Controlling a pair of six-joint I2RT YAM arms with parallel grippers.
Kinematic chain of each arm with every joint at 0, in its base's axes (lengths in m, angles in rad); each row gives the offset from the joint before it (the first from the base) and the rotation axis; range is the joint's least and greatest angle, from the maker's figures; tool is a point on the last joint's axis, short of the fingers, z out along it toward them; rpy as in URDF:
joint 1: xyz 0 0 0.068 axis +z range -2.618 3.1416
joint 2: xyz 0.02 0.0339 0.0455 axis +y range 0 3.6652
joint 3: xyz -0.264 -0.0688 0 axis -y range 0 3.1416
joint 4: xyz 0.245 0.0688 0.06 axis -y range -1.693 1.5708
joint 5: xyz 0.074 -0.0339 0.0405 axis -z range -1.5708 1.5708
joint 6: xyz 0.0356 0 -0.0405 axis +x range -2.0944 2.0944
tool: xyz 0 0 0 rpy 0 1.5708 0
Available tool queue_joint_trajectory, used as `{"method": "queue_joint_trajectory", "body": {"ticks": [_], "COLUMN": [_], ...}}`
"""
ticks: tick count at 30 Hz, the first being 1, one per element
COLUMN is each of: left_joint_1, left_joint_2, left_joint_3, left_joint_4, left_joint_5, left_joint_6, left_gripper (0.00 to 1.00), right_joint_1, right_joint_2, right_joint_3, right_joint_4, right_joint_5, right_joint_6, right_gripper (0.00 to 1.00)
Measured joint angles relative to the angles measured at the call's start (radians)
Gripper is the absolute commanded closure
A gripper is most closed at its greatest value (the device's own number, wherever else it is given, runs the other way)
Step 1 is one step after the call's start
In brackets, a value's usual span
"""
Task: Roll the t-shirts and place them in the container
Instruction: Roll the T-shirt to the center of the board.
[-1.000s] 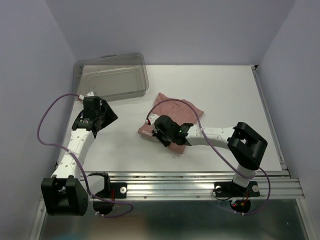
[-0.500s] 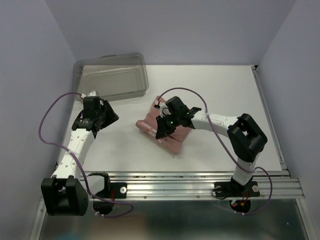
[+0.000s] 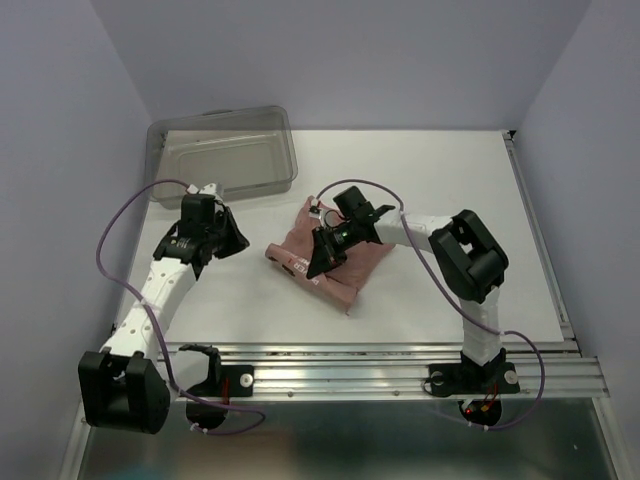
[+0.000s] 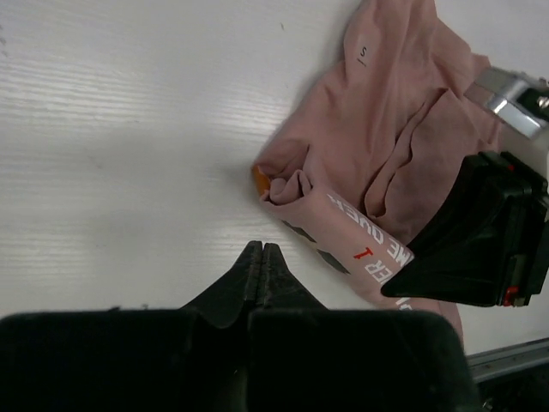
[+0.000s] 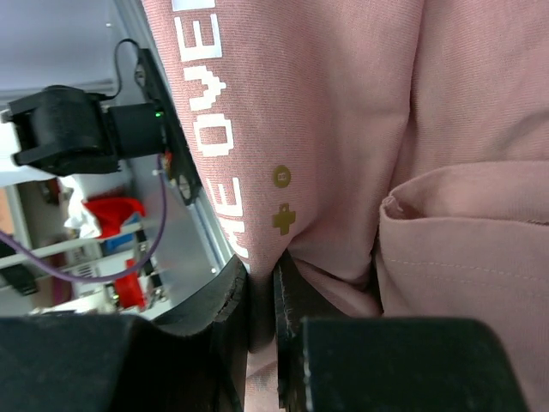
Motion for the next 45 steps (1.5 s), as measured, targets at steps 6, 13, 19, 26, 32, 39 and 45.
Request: {"method": "queue_joint_trajectory", "body": {"ticks": [6,13,19,26,32,39,45], "left_joint_1": [-0.128,-0.196,-0.234,-0.253,-0.253,-0.253,-0.253], "left_joint_2": [0.08,0.131,0.219,0.269,0.351,0.417,0.468], "left_joint_3": [0.0,0.0,0.0,0.003,0.027,0.054,0.076], "left_joint_4": [0.005,0.024,0.047,0.092,0.136,0.182,0.22], "left_joint_5": [0.006,0.011,0.015,0.024,0.029,0.036,0.039], "left_joint_6": [-0.003,-0.006,-0.004,-0.004,-0.004,-0.008,-0.017], "left_gripper": [1.0,1.0,1.0,1.0,1.0,1.0,1.0], "right_joint_1": [-0.031,-0.048,-0.066,-0.081,-0.084,-0.092,-0.097], "right_joint_2": [0.068,0.102,0.123,0.138,0.138,0.136,0.045], "right_joint_3": [0.035,0.054,0.058,0.061,0.064,0.064,0.02], "right_joint_4": [0.001,0.0,0.001,0.001,0.001,0.001,-0.002], "right_joint_5": [-0.094,-0.135,-0.158,-0.171,-0.174,-0.154,-0.048], "right_joint_6": [0.025,0.035,0.037,0.037,0.036,0.034,0.026], "right_gripper": [0.95,0.95,0.94,0.93,0.9,0.49,0.33]}}
